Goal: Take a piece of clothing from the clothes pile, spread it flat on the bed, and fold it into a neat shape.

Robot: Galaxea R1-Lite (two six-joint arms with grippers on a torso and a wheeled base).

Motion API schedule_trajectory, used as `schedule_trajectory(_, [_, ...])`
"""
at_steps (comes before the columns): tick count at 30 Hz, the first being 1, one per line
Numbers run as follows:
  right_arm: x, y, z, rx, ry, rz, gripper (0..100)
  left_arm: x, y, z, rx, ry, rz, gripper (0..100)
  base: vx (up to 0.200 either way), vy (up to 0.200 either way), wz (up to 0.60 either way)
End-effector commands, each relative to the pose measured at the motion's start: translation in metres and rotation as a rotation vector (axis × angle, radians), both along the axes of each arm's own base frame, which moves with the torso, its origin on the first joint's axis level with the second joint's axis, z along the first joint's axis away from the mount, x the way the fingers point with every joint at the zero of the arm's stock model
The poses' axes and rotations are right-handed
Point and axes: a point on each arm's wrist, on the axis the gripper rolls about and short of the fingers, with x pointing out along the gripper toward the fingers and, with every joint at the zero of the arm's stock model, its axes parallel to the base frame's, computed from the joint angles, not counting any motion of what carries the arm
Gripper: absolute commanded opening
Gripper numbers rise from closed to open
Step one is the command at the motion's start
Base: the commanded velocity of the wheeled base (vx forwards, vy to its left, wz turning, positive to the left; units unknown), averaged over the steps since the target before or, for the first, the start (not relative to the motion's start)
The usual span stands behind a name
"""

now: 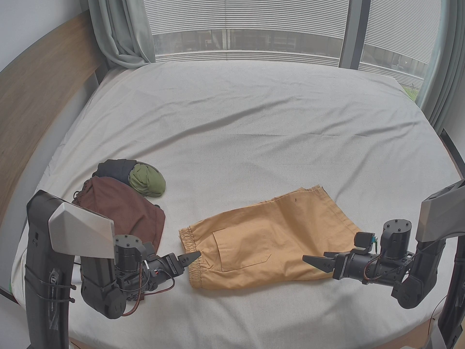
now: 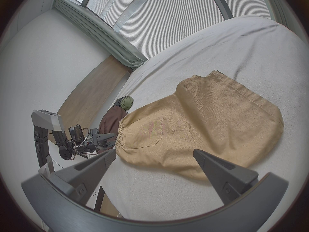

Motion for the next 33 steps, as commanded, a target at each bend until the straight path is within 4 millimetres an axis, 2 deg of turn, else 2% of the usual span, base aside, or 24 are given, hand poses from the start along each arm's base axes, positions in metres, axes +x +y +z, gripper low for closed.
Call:
schedule_trajectory(1, [0.0,0.0,-0.001,-0.001,0.003,0.002,100,0.0,-0.002,-0.008,0.003,0.018,-0.005,100,0.0,0.0,0.0])
schedule_trajectory(6, [0.0,0.0,-0.001,-0.001,0.003,0.003,100,0.005,-0.006,-0.017,-0.002,0.024,-0.009,100,0.0,0.0,0.0])
schedule_trajectory(13, [0.0,0.0,-0.001,-0.002,0.004,0.003,100,0.014,-0.02,-0.012,-0.079,0.011,-0.002,100,0.0,0.0,0.0])
schedule_trajectory(18, [0.0,0.0,-0.001,-0.001,0.003,0.003,100,0.019,-0.029,-0.015,-0.072,-0.013,-0.002,100,0.0,0.0,0.0])
schedule_trajectory(23, [0.0,0.0,-0.001,-0.002,0.004,0.003,100,0.031,-0.036,-0.019,-0.07,-0.058,0.034,100,0.0,0.0,0.0])
schedule_trajectory(33, [0.0,0.0,-0.001,-0.002,0.004,0.003,100,0.031,-0.038,-0.019,-0.072,-0.058,0.032,100,0.0,0.0,0.0])
